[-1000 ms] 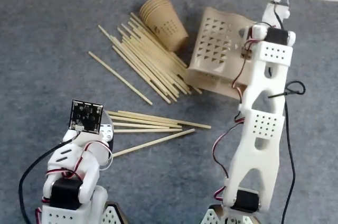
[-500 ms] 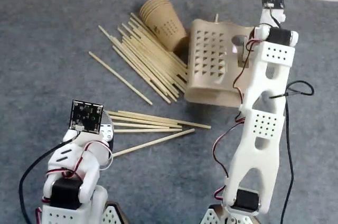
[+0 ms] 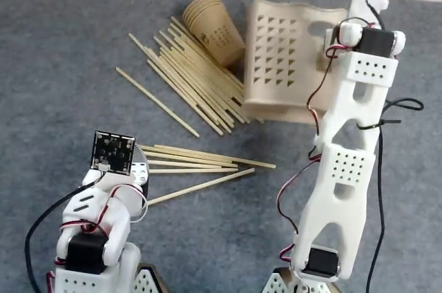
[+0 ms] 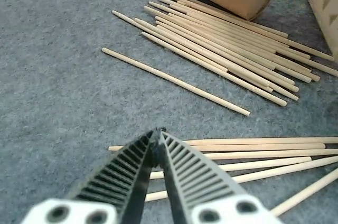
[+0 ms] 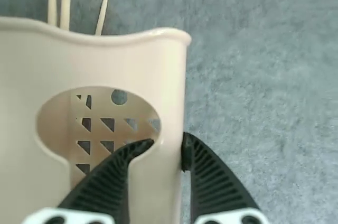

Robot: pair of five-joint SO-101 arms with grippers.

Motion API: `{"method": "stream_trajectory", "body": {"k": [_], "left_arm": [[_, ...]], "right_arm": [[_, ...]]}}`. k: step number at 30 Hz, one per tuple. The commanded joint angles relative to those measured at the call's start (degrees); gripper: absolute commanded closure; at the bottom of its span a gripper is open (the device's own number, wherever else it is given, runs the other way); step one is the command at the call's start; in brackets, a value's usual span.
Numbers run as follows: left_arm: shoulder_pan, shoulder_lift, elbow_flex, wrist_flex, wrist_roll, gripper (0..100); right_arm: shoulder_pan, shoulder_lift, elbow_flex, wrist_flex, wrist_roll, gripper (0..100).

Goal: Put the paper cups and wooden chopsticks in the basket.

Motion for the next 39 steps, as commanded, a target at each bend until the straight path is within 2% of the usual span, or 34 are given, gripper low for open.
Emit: {"method": "stream_trajectory", "body": {"k": [1,5,12,21,28,33,39], "left_arm": [[-0.48,-0.66,-0.13,-0.79,-0.62,99],[-0.48,-0.66,-0.13,-0.79,-0.62,99],[-0.48,-0.66,-0.13,-1.14,-0.7,99],[-0.48,-0.66,-0.13,-1.14,-0.7,99],[-0.48,-0.66,-0.13,-1.14,-0.7,99],[-0.48,-0.66,-0.13,-1.14,-0.7,99],[-1.45,-0.66,-0.13,-1.14,-0.62,99]], "right_arm": [[-0.66,-8.4,-9.89,0.48,-2.73,99.1],[0.75,-14.2,-9.89,1.19,-5.36,99.2],[3.38,-25.45,-9.89,5.49,-5.1,99.2],[5.58,-34.68,-7.25,5.58,0.09,99.3],[4.97,-56.22,20.0,5.41,1.05,99.3],[0.66,-73.27,39.96,4.88,3.6,99.3],[0.22,-85.58,65.36,-8.84,2.29,99.3]]}}
